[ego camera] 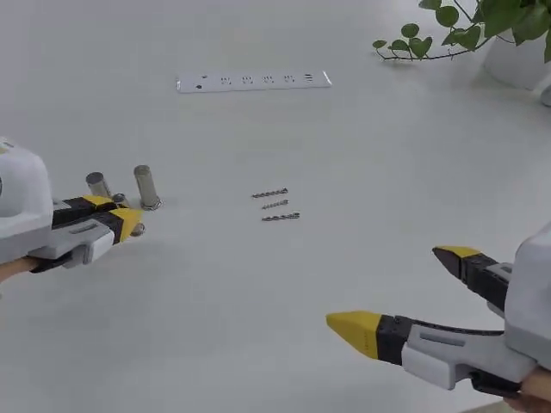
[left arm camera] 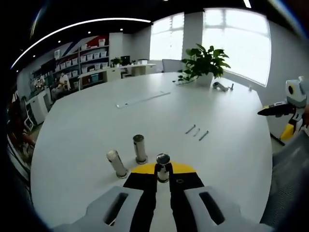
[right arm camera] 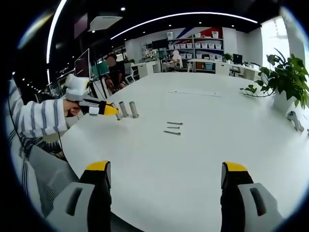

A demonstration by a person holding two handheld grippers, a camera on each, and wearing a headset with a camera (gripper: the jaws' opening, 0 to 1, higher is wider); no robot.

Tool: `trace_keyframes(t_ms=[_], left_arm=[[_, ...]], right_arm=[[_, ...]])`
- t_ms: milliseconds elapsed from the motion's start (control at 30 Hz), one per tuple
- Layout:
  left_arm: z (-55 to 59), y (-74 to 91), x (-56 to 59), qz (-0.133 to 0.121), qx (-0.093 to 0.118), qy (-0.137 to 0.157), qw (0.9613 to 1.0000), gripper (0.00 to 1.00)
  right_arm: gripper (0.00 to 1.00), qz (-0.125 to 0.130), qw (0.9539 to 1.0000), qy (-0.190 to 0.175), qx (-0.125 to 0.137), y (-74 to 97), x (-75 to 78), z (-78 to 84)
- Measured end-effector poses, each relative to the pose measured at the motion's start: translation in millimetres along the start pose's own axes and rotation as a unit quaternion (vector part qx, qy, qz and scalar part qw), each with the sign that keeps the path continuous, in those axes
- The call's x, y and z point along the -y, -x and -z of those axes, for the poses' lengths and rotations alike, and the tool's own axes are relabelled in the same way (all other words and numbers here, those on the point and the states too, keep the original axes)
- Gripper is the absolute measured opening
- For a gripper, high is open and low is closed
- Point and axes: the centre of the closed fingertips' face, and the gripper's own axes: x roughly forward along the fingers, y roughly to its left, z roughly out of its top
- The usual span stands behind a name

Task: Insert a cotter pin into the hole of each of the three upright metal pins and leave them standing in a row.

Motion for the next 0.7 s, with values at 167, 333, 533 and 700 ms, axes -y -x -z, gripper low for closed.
trace_keyframes(t_ms=[167,333,533,700], left_arm=[[-7.0,4.3,26.5,0.045,0.021,-0.015,0.9986,0.05],[-6.8,5.2,50.1,0.078,0.023,-0.033,0.9961,0.05],[0.4,3.3,69.5,0.101,0.011,-0.049,0.9936,0.05],[5.8,1.5,81.5,0.112,0.002,-0.066,0.9915,0.05]], right_arm=[[0.93,-0.003,1.0,-0.001,0.002,0.4,-1.1,0.5],[0.93,-0.004,1.0,0.0,0.005,1.0,-1.4,-1.0],[0.93,-0.001,0.9999,0.002,0.012,2.6,1.1,-5.1],[0.93,0.0,0.9999,0.001,0.013,3.7,2.3,-4.3]])
